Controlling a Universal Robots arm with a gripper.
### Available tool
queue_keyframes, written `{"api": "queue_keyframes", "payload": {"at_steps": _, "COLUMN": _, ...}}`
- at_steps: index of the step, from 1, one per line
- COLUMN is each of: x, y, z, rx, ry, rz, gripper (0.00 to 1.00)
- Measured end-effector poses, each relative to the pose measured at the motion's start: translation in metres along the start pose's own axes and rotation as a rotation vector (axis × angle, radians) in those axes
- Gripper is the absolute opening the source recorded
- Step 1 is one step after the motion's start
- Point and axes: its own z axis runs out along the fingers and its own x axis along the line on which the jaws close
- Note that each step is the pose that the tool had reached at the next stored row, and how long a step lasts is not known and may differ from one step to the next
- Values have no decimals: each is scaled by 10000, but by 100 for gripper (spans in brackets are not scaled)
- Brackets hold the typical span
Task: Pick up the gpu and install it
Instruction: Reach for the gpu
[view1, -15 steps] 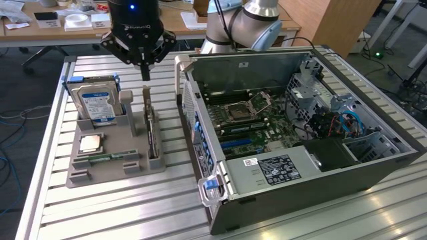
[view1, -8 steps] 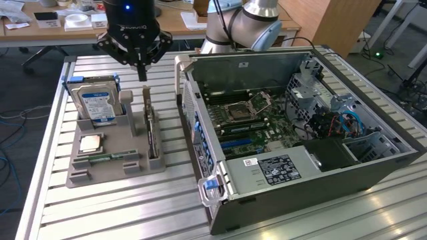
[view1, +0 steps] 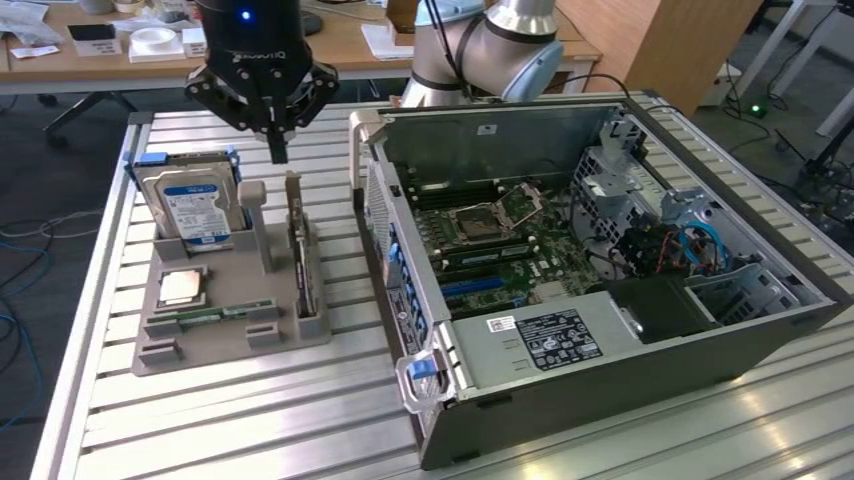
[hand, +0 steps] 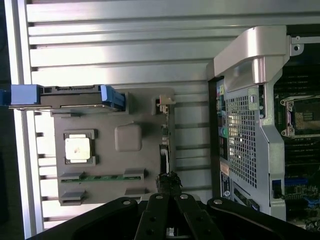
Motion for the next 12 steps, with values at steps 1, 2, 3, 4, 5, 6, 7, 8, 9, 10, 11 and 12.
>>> {"api": "queue_keyframes", "payload": {"at_steps": 1, "x": 0, "y": -6, "z": -1, "rx": 2, "ry": 1, "rz": 0, "gripper": 11}}
{"api": "queue_keyframes", "payload": {"at_steps": 2, "x": 0, "y": -14, "z": -1, "rx": 1, "ry": 0, "rz": 0, "gripper": 11}}
{"api": "queue_keyframes", "payload": {"at_steps": 3, "x": 1, "y": -25, "z": -1, "rx": 2, "ry": 0, "rz": 1, "gripper": 11}}
{"api": "queue_keyframes", "payload": {"at_steps": 4, "x": 1, "y": -36, "z": -2, "rx": 2, "ry": 0, "rz": 1, "gripper": 11}}
{"api": "queue_keyframes", "payload": {"at_steps": 5, "x": 1, "y": -48, "z": -2, "rx": 1, "ry": -1, "rz": 1, "gripper": 11}}
{"api": "queue_keyframes", "payload": {"at_steps": 6, "x": 1, "y": -58, "z": -3, "rx": 1, "ry": -1, "rz": 1, "gripper": 11}}
{"api": "queue_keyframes", "payload": {"at_steps": 7, "x": 1, "y": -69, "z": -3, "rx": 1, "ry": -1, "rz": 0, "gripper": 11}}
{"api": "queue_keyframes", "payload": {"at_steps": 8, "x": 0, "y": -82, "z": -3, "rx": 1, "ry": -1, "rz": 0, "gripper": 11}}
{"api": "queue_keyframes", "payload": {"at_steps": 9, "x": 0, "y": -95, "z": -4, "rx": 1, "ry": 0, "rz": 1, "gripper": 11}}
{"api": "queue_keyframes", "payload": {"at_steps": 10, "x": -1, "y": -106, "z": -5, "rx": 1, "ry": 0, "rz": 1, "gripper": 11}}
{"api": "queue_keyframes", "payload": {"at_steps": 11, "x": -2, "y": -118, "z": -5, "rx": 1, "ry": 0, "rz": 1, "gripper": 11}}
{"api": "queue_keyframes", "payload": {"at_steps": 12, "x": -2, "y": -127, "z": -5, "rx": 0, "ry": -1, "rz": 0, "gripper": 11}}
